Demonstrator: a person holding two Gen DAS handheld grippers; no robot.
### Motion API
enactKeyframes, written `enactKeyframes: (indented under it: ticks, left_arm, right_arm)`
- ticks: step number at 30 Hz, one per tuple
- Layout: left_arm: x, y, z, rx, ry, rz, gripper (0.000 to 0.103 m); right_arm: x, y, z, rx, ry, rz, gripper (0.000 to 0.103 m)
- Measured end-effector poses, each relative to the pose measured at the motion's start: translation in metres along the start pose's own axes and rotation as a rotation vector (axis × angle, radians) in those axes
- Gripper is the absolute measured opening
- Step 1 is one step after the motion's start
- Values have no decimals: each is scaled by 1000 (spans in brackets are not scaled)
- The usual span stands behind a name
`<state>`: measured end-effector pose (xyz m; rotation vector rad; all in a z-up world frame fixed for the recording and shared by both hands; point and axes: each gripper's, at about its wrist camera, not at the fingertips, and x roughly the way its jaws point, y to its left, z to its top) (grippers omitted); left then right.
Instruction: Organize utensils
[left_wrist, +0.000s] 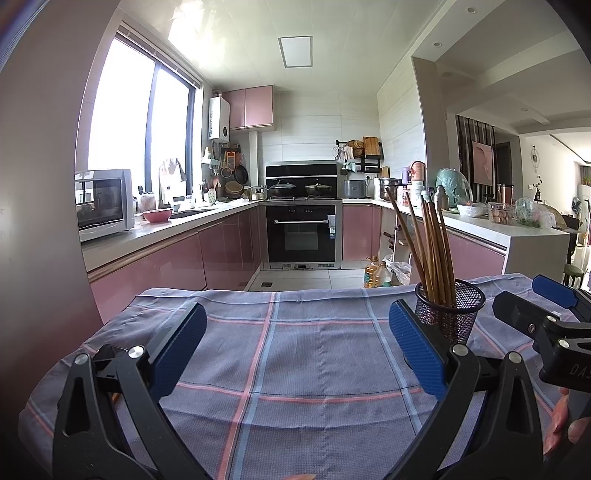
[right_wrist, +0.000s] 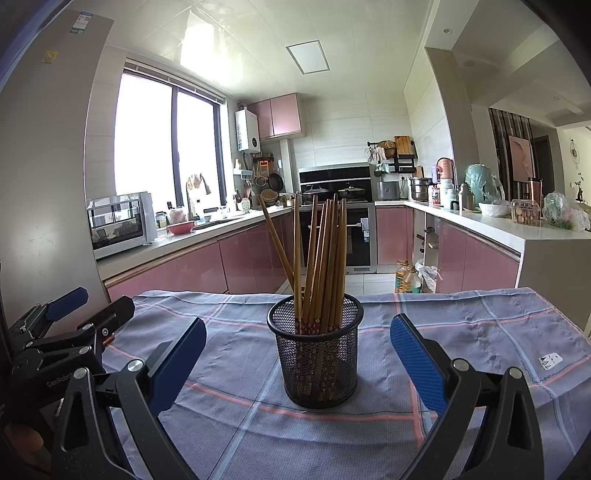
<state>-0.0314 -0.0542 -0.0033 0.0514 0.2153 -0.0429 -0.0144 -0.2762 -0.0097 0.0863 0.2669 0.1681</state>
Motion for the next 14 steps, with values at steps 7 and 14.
enactKeyframes:
  ticks: [7, 14]
  left_arm:
    - [0, -1, 1, -1, 7, 0, 97]
    - [28, 16, -2, -5, 133, 15, 97]
  right_arm:
    - [0, -3, 1, -18, 1, -16, 96]
    - [34, -81, -4, 16, 235, -236, 97]
